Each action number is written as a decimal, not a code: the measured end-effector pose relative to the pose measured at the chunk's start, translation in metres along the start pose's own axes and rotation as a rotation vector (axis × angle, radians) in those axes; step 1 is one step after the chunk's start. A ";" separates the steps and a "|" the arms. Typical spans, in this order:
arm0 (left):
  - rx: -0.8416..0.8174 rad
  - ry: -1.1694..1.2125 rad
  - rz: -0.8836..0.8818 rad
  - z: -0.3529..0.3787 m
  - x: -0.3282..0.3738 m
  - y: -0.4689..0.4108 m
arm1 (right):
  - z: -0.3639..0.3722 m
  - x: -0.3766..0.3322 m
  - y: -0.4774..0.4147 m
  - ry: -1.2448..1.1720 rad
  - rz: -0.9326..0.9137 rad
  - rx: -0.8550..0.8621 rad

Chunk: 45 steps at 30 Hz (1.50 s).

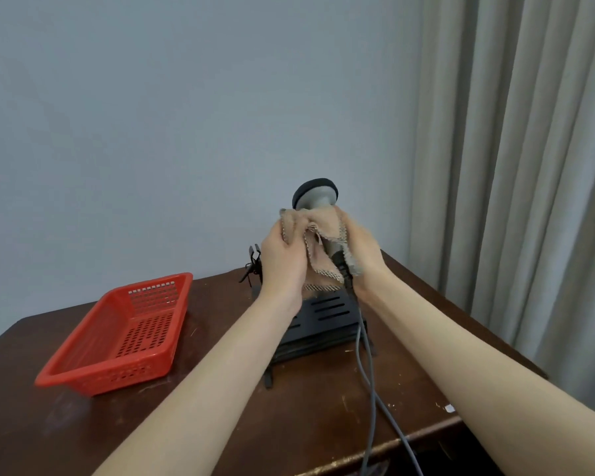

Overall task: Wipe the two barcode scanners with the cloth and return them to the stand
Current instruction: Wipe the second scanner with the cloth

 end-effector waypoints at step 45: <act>-0.166 -0.940 0.788 0.059 0.033 0.022 | 0.010 0.013 -0.001 -0.579 0.291 -0.130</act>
Point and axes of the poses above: each hand's wrist, its own y-axis away from the middle knuckle, its own z-axis out of the palm, x = y × z, the point moved 10 cm from there along -y, towards the middle knuckle, and after that the axes turned 13 degrees about -y, right-handed, at the moved point
